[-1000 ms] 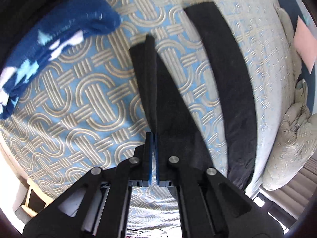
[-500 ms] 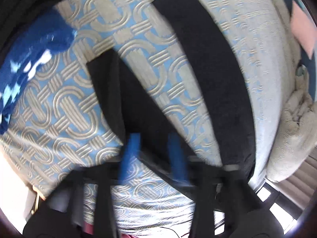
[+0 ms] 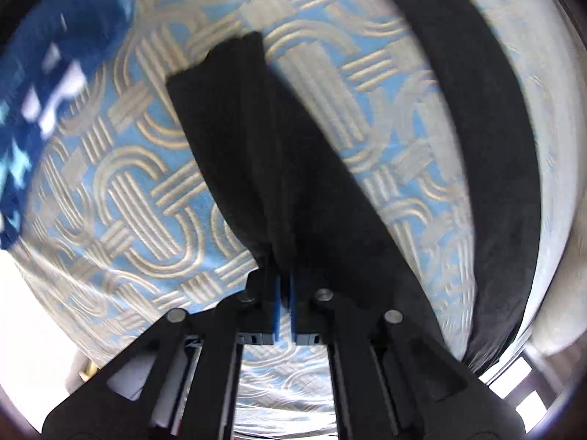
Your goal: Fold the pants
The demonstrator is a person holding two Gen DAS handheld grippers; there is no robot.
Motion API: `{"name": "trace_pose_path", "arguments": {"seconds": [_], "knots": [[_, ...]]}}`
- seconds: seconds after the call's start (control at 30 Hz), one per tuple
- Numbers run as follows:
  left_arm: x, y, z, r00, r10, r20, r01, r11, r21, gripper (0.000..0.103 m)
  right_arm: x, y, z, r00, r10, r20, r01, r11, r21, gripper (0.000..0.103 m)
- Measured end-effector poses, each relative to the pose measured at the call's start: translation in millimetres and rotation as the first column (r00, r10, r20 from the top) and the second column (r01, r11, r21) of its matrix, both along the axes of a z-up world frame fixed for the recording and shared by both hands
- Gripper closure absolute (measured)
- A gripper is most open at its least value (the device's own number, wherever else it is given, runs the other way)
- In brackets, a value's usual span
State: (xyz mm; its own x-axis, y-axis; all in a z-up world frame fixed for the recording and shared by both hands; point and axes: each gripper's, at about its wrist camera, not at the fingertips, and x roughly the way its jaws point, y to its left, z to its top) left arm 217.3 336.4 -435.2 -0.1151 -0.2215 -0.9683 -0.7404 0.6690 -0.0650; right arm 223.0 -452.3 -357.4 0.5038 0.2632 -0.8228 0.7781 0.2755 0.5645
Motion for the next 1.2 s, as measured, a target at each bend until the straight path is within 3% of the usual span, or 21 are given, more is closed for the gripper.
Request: {"name": "trace_pose_path", "arguments": {"seconds": [0.1,0.43,0.7,0.9,1.07,1.13,1.2], "knots": [[-3.2,-3.4,28.1,0.998,-0.039,0.052,0.040,0.999,-0.004,0.099,0.2,0.1,4.3,1.000,0.009,0.007,-0.009,1.000,-0.006,0.100],[9.1,20.0,88.7,0.977,0.043,0.210,-0.019,0.993,-0.113,0.099,18.9,1.3,26.4,0.996,0.001,0.085,-0.003,1.000,0.024,0.100],[81.3,34.9,90.4,0.979,0.100,0.180,-0.078,0.989,-0.126,0.099,84.9,-8.4,47.9,0.988,0.004,0.156,-0.009,0.999,0.035,0.100],[167.6,36.2,78.5,0.981,0.097,0.166,-0.090,0.995,-0.047,0.100,162.9,-4.8,31.7,0.994,0.073,0.086,-0.069,0.997,-0.043,0.100],[201.2,25.1,55.4,0.970,0.118,0.215,-0.111,0.993,-0.046,0.099,218.8,-1.3,-12.1,0.990,0.132,-0.051,-0.137,0.986,-0.100,0.098],[200.4,18.1,53.2,0.971,0.085,0.223,-0.077,0.996,-0.044,0.093,226.9,-0.7,-29.7,0.983,0.129,-0.131,-0.141,0.986,-0.091,0.092],[202.4,15.8,51.1,0.967,0.057,0.249,-0.045,0.998,-0.053,0.068,228.4,1.2,-37.3,0.979,0.135,-0.150,-0.150,0.984,-0.099,0.081]]}}
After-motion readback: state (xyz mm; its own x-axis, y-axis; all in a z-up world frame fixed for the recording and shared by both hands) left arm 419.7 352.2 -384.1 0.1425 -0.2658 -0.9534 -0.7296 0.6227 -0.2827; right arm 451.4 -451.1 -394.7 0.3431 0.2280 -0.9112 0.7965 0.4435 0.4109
